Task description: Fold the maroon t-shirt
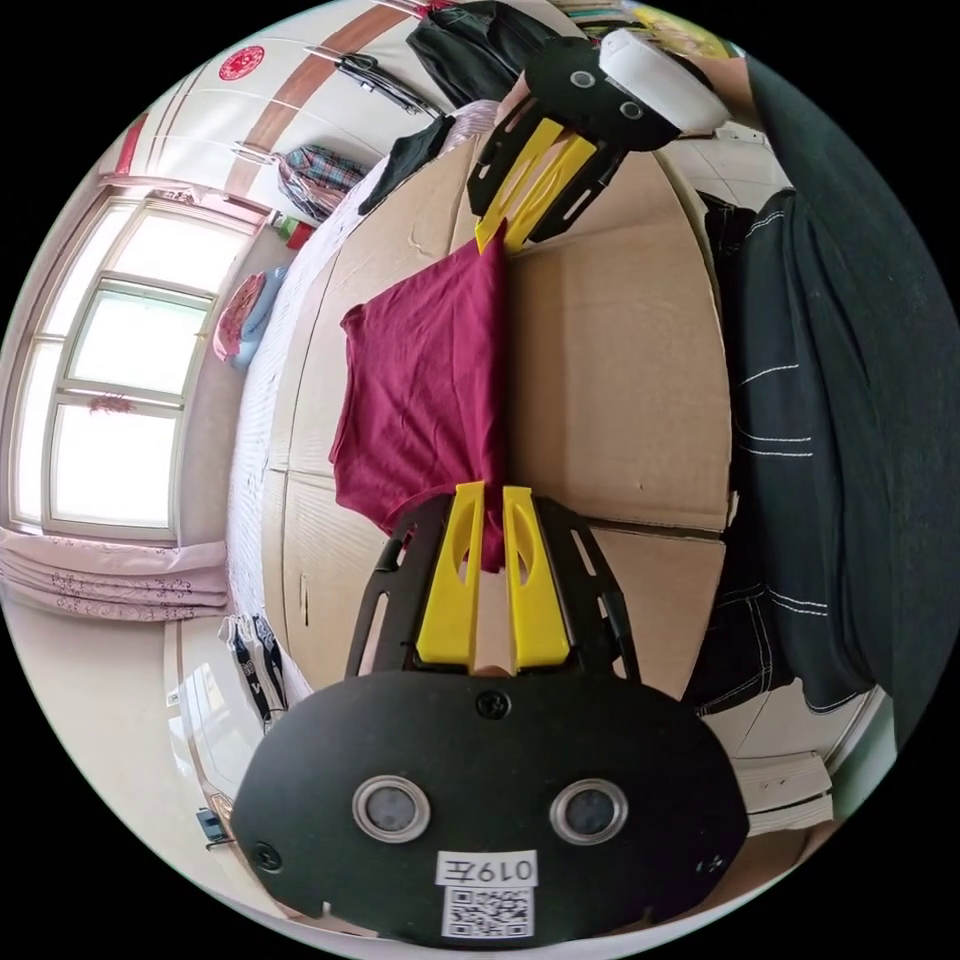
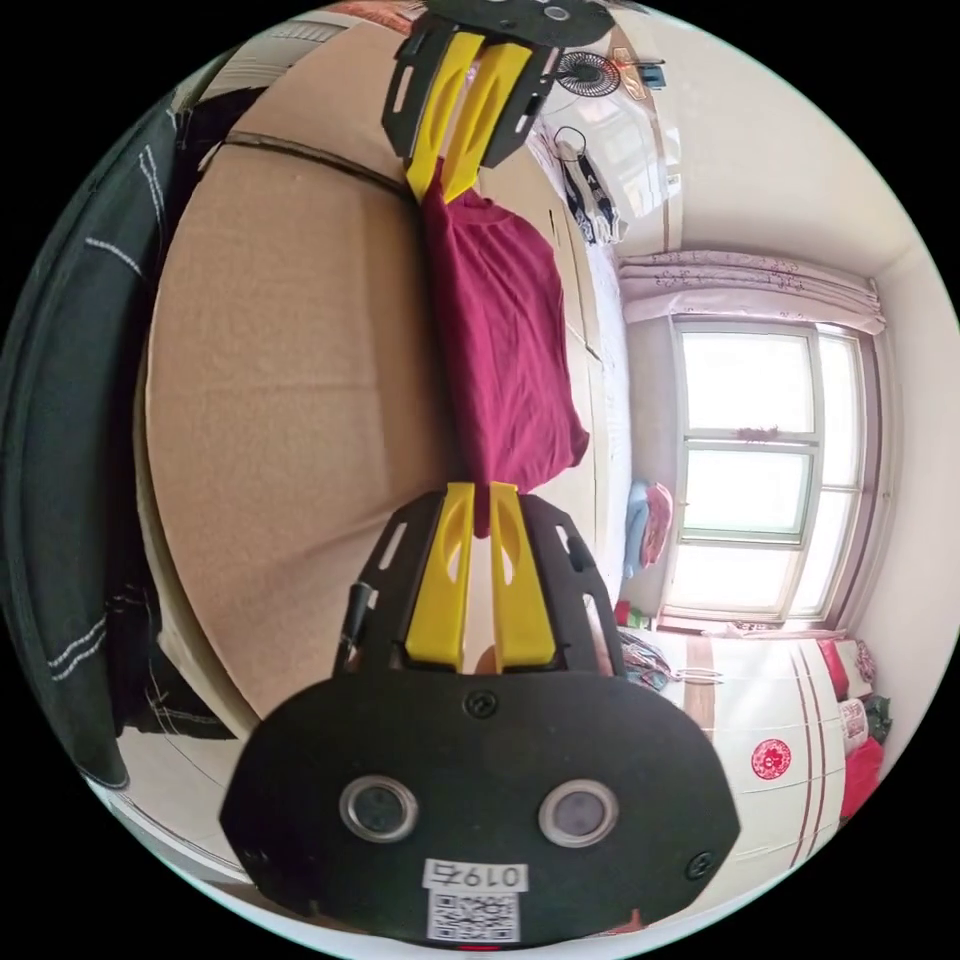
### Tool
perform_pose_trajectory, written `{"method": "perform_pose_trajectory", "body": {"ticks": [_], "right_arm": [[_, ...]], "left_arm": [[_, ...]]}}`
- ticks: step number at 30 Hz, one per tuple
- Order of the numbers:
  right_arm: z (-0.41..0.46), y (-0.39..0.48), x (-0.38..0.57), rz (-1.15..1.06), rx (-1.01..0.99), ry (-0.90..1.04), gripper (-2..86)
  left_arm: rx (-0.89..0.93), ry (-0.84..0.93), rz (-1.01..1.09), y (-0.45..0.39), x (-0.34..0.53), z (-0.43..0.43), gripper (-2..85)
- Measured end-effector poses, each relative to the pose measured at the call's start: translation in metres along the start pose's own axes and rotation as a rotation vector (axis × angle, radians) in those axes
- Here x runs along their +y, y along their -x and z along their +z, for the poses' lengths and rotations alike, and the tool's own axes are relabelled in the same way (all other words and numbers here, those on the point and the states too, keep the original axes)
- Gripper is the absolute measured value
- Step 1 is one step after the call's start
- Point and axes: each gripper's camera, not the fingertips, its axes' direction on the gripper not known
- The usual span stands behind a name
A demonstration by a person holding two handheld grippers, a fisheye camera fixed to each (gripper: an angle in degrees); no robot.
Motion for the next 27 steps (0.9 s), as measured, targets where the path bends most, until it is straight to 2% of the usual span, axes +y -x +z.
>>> {"method": "perform_pose_trajectory", "body": {"ticks": [5,9,13,15,18,22,27], "right_arm": [[-0.004,0.014,0.011,-0.052,0.071,-0.008,1.4],[-0.016,0.011,0.025,-0.018,0.047,-0.029,1.4],[-0.038,-0.007,0.045,0.103,0.017,-0.090,1.0],[-0.047,-0.021,0.050,0.186,-0.023,-0.141,0.7],[-0.062,-0.035,0.051,0.263,-0.051,-0.245,0.0],[-0.079,-0.040,0.044,0.256,-0.130,-0.342,0.1],[-0.092,-0.040,0.038,0.229,-0.240,-0.384,0.9]], "left_arm": [[0.014,-0.015,-0.075,0.021,0.019,-0.006,0.7],[0.080,-0.055,-0.179,0.050,0.050,-0.019,0.6],[0.118,-0.106,-0.290,0.081,0.076,-0.029,0.7],[0.149,-0.189,-0.388,0.108,0.089,-0.034,0.8],[0.172,-0.254,-0.336,0.123,0.082,-0.035,0.8],[0.109,-0.151,-0.213,0.128,0.069,-0.019,0.8],[0.186,-0.117,-0.176,0.160,0.080,-0.007,0.7]]}}
